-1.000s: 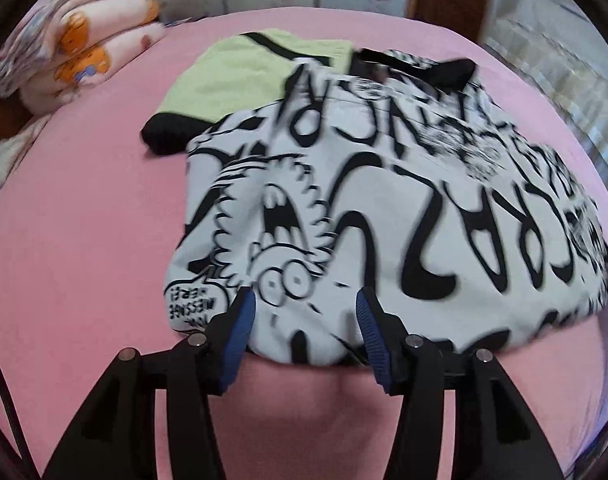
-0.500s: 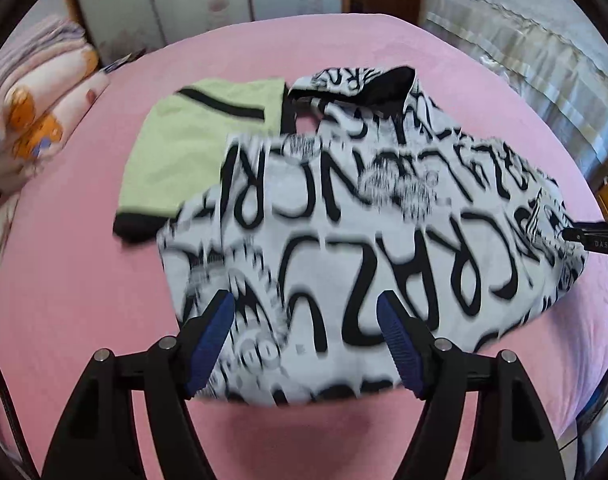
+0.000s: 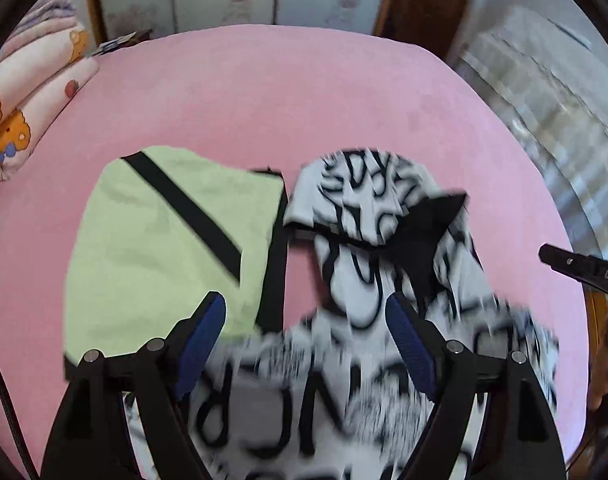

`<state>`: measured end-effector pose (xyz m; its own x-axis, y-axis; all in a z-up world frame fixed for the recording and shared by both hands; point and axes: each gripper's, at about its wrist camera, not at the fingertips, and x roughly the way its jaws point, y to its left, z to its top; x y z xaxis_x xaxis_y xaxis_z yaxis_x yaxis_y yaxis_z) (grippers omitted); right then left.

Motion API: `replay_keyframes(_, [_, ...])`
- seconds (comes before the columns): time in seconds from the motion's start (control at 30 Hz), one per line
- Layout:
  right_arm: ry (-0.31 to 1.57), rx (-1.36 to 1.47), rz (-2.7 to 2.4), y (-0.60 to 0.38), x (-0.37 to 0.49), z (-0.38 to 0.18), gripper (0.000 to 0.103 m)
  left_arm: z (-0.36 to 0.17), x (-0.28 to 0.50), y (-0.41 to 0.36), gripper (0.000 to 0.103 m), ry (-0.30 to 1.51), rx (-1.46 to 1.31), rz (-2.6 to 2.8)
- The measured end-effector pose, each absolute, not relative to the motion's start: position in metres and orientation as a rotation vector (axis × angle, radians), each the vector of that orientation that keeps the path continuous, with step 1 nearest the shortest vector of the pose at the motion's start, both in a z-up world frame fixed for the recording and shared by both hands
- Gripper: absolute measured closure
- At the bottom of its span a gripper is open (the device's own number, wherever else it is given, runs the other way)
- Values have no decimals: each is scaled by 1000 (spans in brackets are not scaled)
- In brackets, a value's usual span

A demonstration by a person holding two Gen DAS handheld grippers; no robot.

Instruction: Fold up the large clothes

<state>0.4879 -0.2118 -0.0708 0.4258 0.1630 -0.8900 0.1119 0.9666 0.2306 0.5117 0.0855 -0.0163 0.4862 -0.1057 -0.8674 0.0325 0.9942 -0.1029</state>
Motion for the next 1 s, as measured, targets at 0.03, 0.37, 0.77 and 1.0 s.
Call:
replay_keyframes(0.03, [1112, 294, 16, -212, 503, -72, 38, -22, 523, 83, 22, 1057, -93, -73])
replay_keyframes(0.37, [1010, 156, -43, -160, 601, -96, 41, -79, 589, 48, 22, 1093, -32, -17])
replay_keyframes(0.77, [1133, -99, -36, -131, 632, -147, 83, -118, 601, 39, 22, 1138, 13, -23])
replay_keyframes(1.0, [1222, -176, -2, -169, 577, -187, 96, -136, 588, 50, 22, 1171, -4, -43])
